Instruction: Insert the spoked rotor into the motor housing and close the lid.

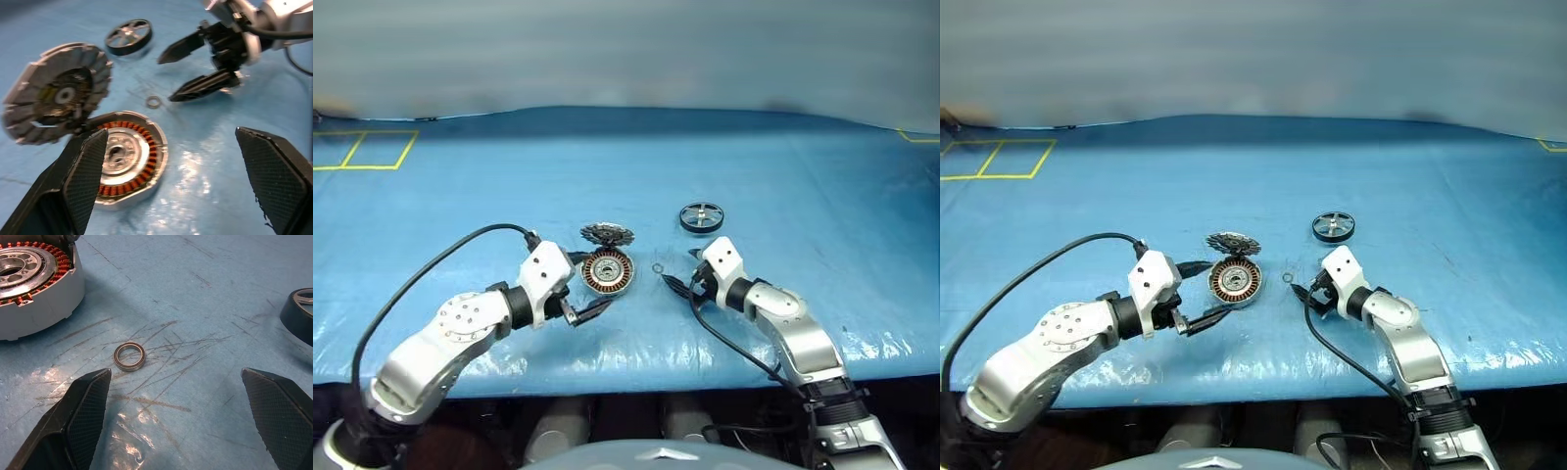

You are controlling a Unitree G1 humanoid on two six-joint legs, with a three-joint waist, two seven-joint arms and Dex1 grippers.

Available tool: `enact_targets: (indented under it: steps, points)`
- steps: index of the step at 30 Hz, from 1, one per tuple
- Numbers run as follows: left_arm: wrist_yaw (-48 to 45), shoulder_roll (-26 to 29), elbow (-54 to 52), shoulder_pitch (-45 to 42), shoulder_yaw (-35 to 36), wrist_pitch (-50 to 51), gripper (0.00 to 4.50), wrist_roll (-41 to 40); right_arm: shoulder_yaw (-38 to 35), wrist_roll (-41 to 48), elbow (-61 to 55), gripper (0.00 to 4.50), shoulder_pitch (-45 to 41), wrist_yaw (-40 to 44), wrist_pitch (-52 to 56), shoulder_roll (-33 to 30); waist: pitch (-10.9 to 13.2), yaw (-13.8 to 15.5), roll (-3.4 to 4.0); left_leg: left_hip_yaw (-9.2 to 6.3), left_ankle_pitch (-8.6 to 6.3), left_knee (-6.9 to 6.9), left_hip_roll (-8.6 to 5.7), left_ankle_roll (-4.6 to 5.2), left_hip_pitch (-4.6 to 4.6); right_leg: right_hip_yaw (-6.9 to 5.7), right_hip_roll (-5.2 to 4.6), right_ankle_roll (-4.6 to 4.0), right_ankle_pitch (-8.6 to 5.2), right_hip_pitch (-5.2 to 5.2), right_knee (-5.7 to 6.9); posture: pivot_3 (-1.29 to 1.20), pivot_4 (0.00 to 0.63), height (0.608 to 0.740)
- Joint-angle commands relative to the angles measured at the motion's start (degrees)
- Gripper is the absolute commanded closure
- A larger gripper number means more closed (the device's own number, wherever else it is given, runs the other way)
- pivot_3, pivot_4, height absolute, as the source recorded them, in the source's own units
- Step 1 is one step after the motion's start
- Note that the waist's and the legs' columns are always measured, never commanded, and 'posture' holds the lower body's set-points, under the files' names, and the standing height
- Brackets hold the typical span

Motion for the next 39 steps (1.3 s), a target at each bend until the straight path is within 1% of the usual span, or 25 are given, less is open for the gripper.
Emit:
enact_targets:
  steps: [1, 3, 4, 5, 7, 11, 13, 16, 20, 25, 28, 34, 36, 37, 39]
  points:
    - [-3.5, -3.4, 5.1, 0.7, -1.2, -6.0, 0.08, 3.3, -1.0, 0.5, -4.9, 0.00, 1.0, -1.1, 1.9, 0.0, 0.0, 0.0, 0.00, 0.05, -0.02, 0.00, 0.00, 0.05, 0.00, -0.01, -0.02, 0.04, 0.03, -0.04, 0.01, 0.00, 0.150, 0.740]
    - [-5.2, -4.8, 6.7, 1.2, -0.8, -6.4, 0.08, 3.1, -1.3, 0.7, -6.0, 0.00, 1.7, -1.5, 2.7, -0.2, 0.0, 0.0, 0.00, 0.03, 0.08, -0.02, 0.01, 0.33, -0.09, -0.05, 0.00, 0.06, 0.09, -0.16, 0.00, 0.00, 0.150, 0.740]
    - [-6.1, -5.8, 7.5, 1.8, -0.1, -8.4, 0.08, 3.0, -1.6, 0.8, -6.5, 0.00, 2.1, -1.8, 3.2, -0.2, 0.0, -0.1, 0.00, 0.03, 0.06, -0.02, 0.02, 0.35, -0.10, -0.05, 0.01, -0.06, 0.18, -0.20, 0.00, 0.00, 0.150, 0.740]
    - [-8.2, -7.0, 8.1, 2.5, 1.4, -8.9, 0.08, 0.0, -1.8, 0.8, -6.7, 0.00, 2.3, -2.3, 3.6, -0.1, 0.0, -0.3, 0.01, 0.03, 0.03, -0.03, 0.05, 0.33, -0.11, -0.06, 0.04, -0.11, 0.22, -0.21, 0.00, 0.00, 0.150, 0.740]
    - [-11.8, -7.5, 10.2, 4.3, 3.9, -11.8, 0.08, -2.0, -2.1, 1.1, -7.7, 0.00, 2.8, -2.7, 4.3, 0.2, 0.0, -0.5, 0.00, 0.03, -0.02, -0.04, 0.07, 0.35, -0.11, -0.06, 0.04, -0.12, 0.22, -0.22, 0.00, 0.00, 0.150, 0.740]
    - [-15.2, -7.9, 14.4, 5.7, 6.1, -15.1, 0.08, -0.6, -0.7, 1.4, -6.9, 0.00, 1.7, -3.1, 4.9, 1.8, 0.0, -1.1, 0.01, 0.03, -0.04, -0.03, 0.16, 0.32, -0.09, -0.10, 0.11, -0.09, 0.19, -0.21, 0.02, 0.00, 0.150, 0.740]
    - [-15.9, -8.1, 15.7, 6.0, 6.2, -15.9, 0.08, 0.6, 1.4, 0.1, -5.7, 0.00, 1.0, -2.5, 4.8, 1.8, 0.0, -1.2, 0.01, 0.04, -0.03, 0.01, 0.21, 0.31, -0.05, -0.12, 0.14, 0.11, 0.05, -0.15, 0.01, 0.00, 0.150, 0.740]
    - [-16.0, -9.5, 15.9, 6.5, 7.6, -16.7, 0.08, -0.2, 3.2, -0.1, -4.1, 0.00, -0.2, -1.9, 4.2, 2.9, 0.0, -1.2, 0.00, 0.10, -0.03, 0.07, 0.22, 0.31, -0.02, -0.19, 0.08, 0.15, 0.07, -0.13, 0.02, 0.00, 0.150, 0.740]
    - [-16.0, -9.9, 15.1, 6.9, 8.8, -17.2, 0.08, 0.7, 5.1, -0.6, -0.7, 0.00, -1.9, -2.2, 2.9, 4.9, 0.0, -1.2, 0.01, 0.05, -0.03, 0.05, 0.24, 0.30, -0.02, -0.25, 0.09, 0.15, 0.09, -0.15, 0.01, 0.00, 0.150, 0.740]
    - [-14.8, -11.2, 15.3, 6.6, 9.2, -17.7, 0.08, 2.3, 5.3, -2.2, 5.2, 0.00, -4.1, -3.8, 0.7, 6.9, 0.0, -1.3, 0.01, 0.06, -0.03, 0.05, 0.25, 0.30, 0.01, -0.25, 0.12, 0.16, 0.11, -0.12, 0.00, 0.00, 0.150, 0.740]
    - [-14.5, -12.1, 15.0, 6.6, 9.6, -17.9, 0.04, 2.7, 5.5, -3.0, 7.0, 0.65, -4.2, -3.6, 0.9, 6.6, 0.0, -1.2, -0.01, 0.06, -0.02, 0.06, 0.25, 0.29, 0.04, -0.25, 0.13, 0.16, 0.12, -0.11, 0.01, 0.00, 0.150, 0.740]
    - [-14.3, -11.8, 13.8, 7.6, 10.7, -17.5, 0.04, 3.1, 5.5, -3.0, 6.6, 2.56, -3.2, -3.3, 1.6, 6.1, 0.0, -1.3, -0.01, 0.06, -0.03, 0.05, 0.28, 0.29, 0.07, -0.25, 0.15, 0.15, 0.12, -0.09, 0.01, 0.00, 0.150, 0.740]
    - [-14.3, -11.8, 13.5, 8.0, 10.8, -17.5, 0.04, 3.2, 5.7, -3.2, 6.2, 3.30, -2.6, -3.4, 1.6, 5.8, 0.0, -1.3, -0.02, 0.06, -0.03, 0.05, 0.28, 0.29, 0.08, -0.25, 0.14, 0.15, 0.11, -0.07, 0.01, 0.00, 0.150, 0.740]
    - [-14.3, -11.8, 13.4, 8.2, 10.9, -17.5, 0.04, 3.2, 5.7, -3.2, 5.8, 3.56, -2.4, -3.3, 1.6, 5.7, 0.0, -1.3, -0.02, 0.06, -0.03, 0.05, 0.28, 0.29, 0.08, -0.25, 0.14, 0.14, 0.11, -0.07, 0.01, 0.00, 0.150, 0.740]
    - [-14.2, -11.9, 13.1, 8.5, 10.8, -17.5, 0.04, 3.2, 5.5, -2.9, 4.8, 3.56, -1.8, -3.2, 1.9, 5.5, 0.0, -1.2, -0.02, 0.05, -0.03, 0.05, 0.28, 0.29, 0.09, -0.26, 0.14, 0.14, 0.11, -0.08, 0.01, 0.00, 0.150, 0.740]
